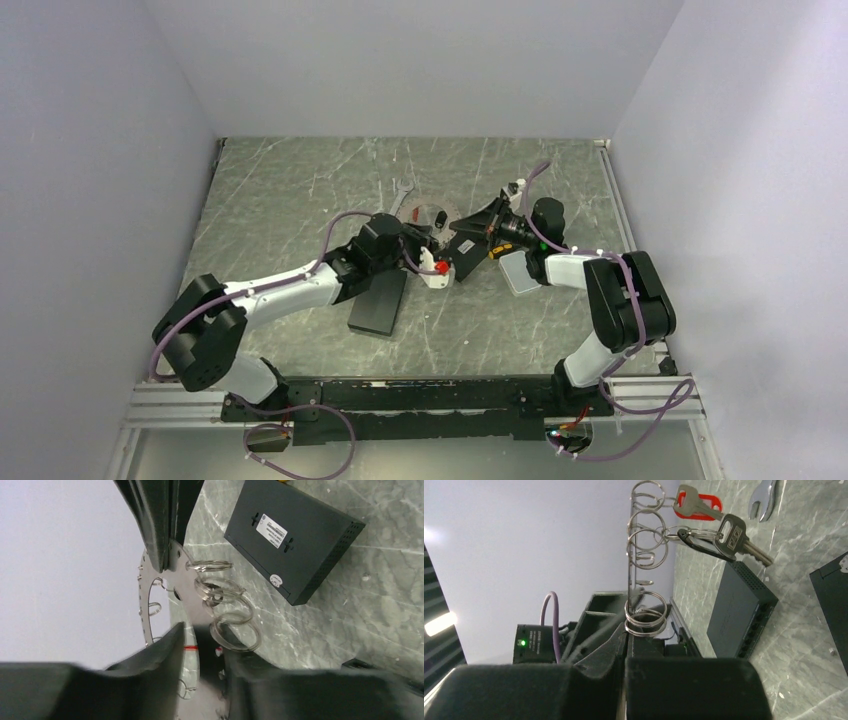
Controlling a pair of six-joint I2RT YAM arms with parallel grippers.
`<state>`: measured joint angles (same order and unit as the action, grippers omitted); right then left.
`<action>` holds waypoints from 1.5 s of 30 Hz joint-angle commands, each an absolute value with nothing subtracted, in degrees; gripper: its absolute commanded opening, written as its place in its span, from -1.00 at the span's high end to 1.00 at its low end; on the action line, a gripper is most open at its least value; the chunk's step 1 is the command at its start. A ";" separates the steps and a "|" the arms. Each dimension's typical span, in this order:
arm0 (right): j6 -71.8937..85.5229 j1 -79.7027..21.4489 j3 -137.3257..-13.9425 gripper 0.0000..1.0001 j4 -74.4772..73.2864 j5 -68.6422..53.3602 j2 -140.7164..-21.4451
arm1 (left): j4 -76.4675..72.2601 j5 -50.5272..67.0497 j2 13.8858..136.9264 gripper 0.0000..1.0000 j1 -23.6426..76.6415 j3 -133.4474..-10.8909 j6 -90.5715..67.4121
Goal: Remove the keys from the keyring
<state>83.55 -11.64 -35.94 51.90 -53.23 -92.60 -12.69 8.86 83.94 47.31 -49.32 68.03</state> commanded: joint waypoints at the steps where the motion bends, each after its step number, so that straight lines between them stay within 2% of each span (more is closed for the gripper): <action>1: 82.64 -11.69 -37.49 1.00 52.86 -54.47 -91.93 | -12.36 6.58 83.20 0.57 47.59 -54.54 66.23; 4: 79.36 -11.62 -39.26 1.00 47.86 -55.47 -91.86 | -3.15 8.15 81.53 0.98 47.63 -58.46 61.63; 7: 75.85 -11.20 -41.37 0.47 42.85 -56.26 -91.76 | 7.30 9.52 80.08 1.00 47.63 -62.70 56.37; 10: 74.71 -9.95 -42.15 -0.15 43.37 -57.48 -91.63 | 18.88 11.08 80.01 1.00 47.00 -68.37 51.07; 12: 73.51 -9.08 -42.56 -0.35 44.31 -58.62 -91.38 | 26.93 13.26 80.25 1.00 46.20 -72.53 46.02; 14: 71.65 -8.19 -43.20 -0.47 45.17 -60.43 -91.00 | 34.09 15.48 81.28 1.00 45.07 -77.28 42.39; 20: 67.47 -6.85 -42.31 -0.63 54.21 -64.23 -88.35 | 51.63 24.91 86.65 1.00 39.56 -91.74 30.90; 25: 61.04 -5.82 -40.33 -0.78 55.44 -63.56 -83.89 | 62.09 32.77 91.47 1.00 36.47 -102.28 22.77; 32: 42.34 -5.78 -40.62 -0.89 45.72 -65.91 -74.49 | 73.52 40.31 97.84 1.00 36.29 -113.57 18.54; 34: 34.74 -5.80 -41.43 -0.91 40.74 -68.70 -72.23 | 74.75 42.91 98.81 1.00 36.25 -114.81 18.92; 38: 30.59 -6.00 -42.30 -0.99 37.51 -74.30 -70.76 | 72.26 48.21 97.70 1.00 35.55 -113.60 18.46; 45: 39.47 -8.14 -38.46 -0.97 51.62 -76.35 -69.51 | 65.19 59.92 96.22 1.00 32.43 -107.58 16.76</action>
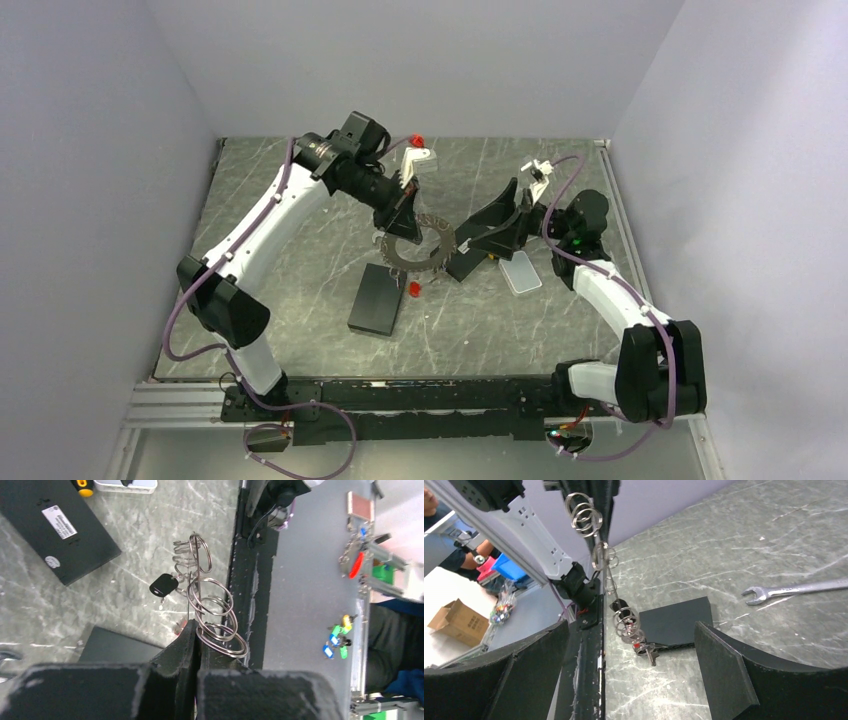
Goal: Remove the keys from the keyring
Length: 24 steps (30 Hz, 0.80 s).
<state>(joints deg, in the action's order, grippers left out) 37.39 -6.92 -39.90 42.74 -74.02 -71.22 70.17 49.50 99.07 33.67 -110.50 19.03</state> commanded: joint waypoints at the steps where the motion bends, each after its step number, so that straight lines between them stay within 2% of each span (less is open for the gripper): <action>1: 39.85 -8.50 -38.35 -0.94 52.21 -76.15 -69.32 | 63.94 61.21 96.08 1.00 32.41 -106.24 16.09; 8: 40.98 -12.35 -37.75 -0.63 54.78 -75.41 -69.79 | 59.76 65.87 97.12 1.00 32.43 -104.16 14.50; 11: 37.73 -14.43 -38.32 -0.32 51.48 -75.59 -70.56 | 58.74 67.73 97.89 1.00 32.46 -103.98 13.81; 13: 35.97 -15.57 -38.97 -0.19 48.82 -75.76 -70.90 | 58.76 68.36 98.46 1.00 32.52 -103.78 13.74; 20: 32.08 -18.84 -40.46 -0.05 42.26 -76.48 -72.02 | 59.17 68.22 99.75 1.00 33.61 -103.37 13.87; 24: 33.39 -19.72 -40.20 0.11 43.24 -75.00 -72.56 | 58.92 68.37 100.82 1.00 33.64 -104.34 13.12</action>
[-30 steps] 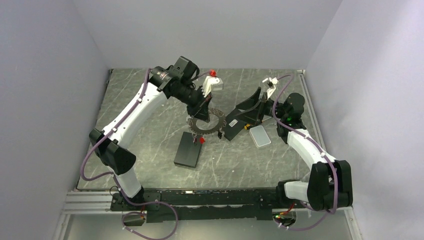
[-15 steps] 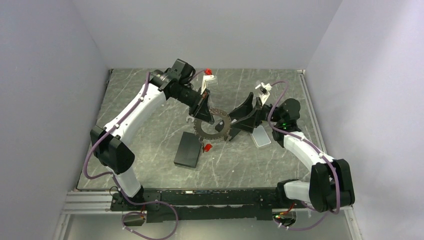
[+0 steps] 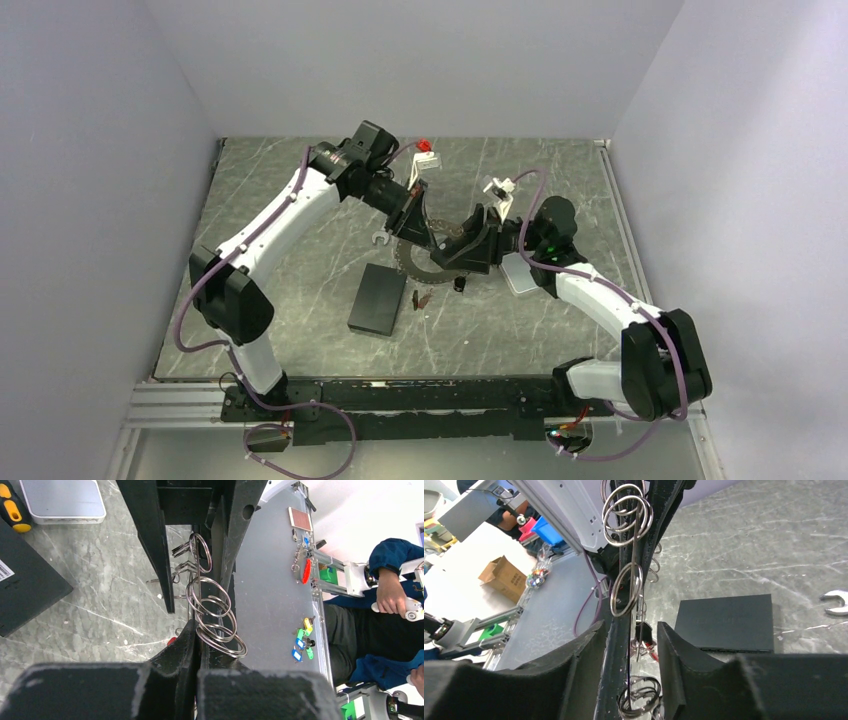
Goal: Remove the keys from the keyring
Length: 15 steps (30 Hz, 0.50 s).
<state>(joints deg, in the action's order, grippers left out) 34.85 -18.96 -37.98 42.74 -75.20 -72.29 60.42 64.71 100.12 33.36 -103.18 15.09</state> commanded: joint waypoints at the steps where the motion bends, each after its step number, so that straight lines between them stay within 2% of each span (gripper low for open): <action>1: 34.26 -19.83 -40.12 0.20 44.08 -74.83 -72.69 | 58.89 68.52 100.99 1.00 33.59 -104.59 12.99; 4: 35.96 -19.95 -39.84 0.56 45.67 -74.04 -72.80 | 58.76 68.49 101.56 1.00 33.57 -105.13 12.70; 6: 36.45 -19.95 -40.07 0.93 45.85 -73.79 -72.80 | 58.88 68.17 101.85 1.00 33.53 -105.64 12.66; 7: 36.41 -19.95 -40.23 1.00 45.26 -73.40 -72.82 | 59.01 67.99 101.94 1.00 33.50 -105.95 12.77; 12: 37.94 -19.69 -40.87 1.00 43.82 -71.40 -73.43 | 57.91 66.27 102.04 0.99 31.94 -106.61 11.02; 15: 41.96 -19.33 -39.63 1.00 48.50 -69.83 -73.80 | 55.84 65.01 101.93 0.75 30.25 -106.18 8.91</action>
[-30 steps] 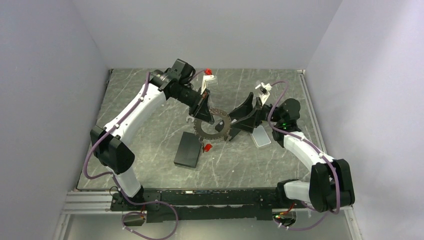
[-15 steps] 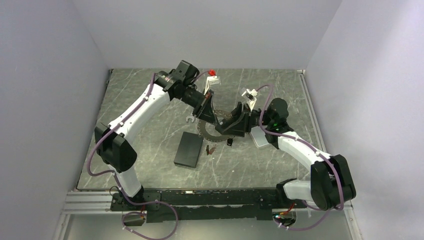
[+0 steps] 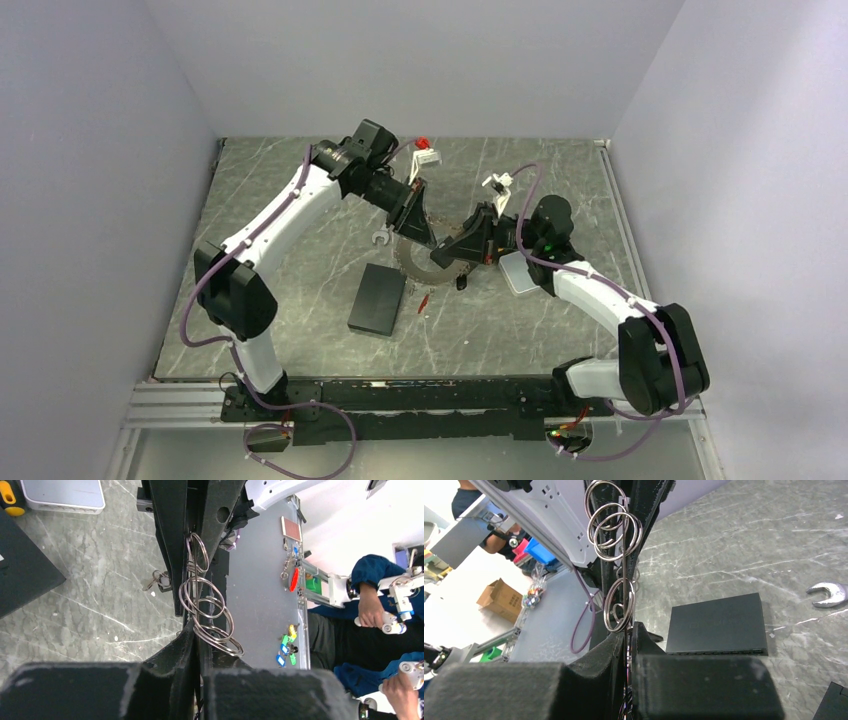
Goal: Remove the keys from the keyring
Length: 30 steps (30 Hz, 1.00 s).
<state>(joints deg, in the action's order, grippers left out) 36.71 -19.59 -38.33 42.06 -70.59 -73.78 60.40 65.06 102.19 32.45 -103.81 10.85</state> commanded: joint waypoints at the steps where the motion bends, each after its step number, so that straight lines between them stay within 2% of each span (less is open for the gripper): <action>1: 43.43 -19.07 -39.07 1.00 49.73 -68.69 -73.90 | 54.79 64.53 101.81 0.65 29.64 -105.87 7.87; 4: 45.90 -17.74 -38.63 1.00 50.89 -66.43 -74.18 | 51.90 63.68 100.86 0.25 27.32 -104.85 5.01; 8: 49.43 -15.14 -36.98 1.00 53.98 -63.10 -73.75 | 42.02 62.94 96.68 -0.17 21.66 -99.44 -3.53; 12: 49.96 -13.04 -36.69 1.00 52.16 -59.61 -73.31 | 28.82 62.79 89.16 -0.40 16.58 -88.85 -9.77; 17: 49.27 -11.49 -36.78 1.00 48.97 -56.00 -73.23 | 23.40 65.00 86.07 -0.45 16.17 -78.13 -8.37; 21: 47.89 -11.04 -37.46 1.00 44.73 -53.96 -73.30 | 11.05 67.63 86.11 -0.48 16.53 -71.12 -14.51; 25: 47.03 -10.26 -38.19 1.00 40.53 -52.15 -73.04 | 3.48 69.17 87.08 -0.42 17.91 -67.48 -16.53; 30: 47.16 -10.09 -38.47 1.00 39.17 -50.98 -73.38 | 3.26 68.73 89.46 -0.36 21.85 -66.93 -11.96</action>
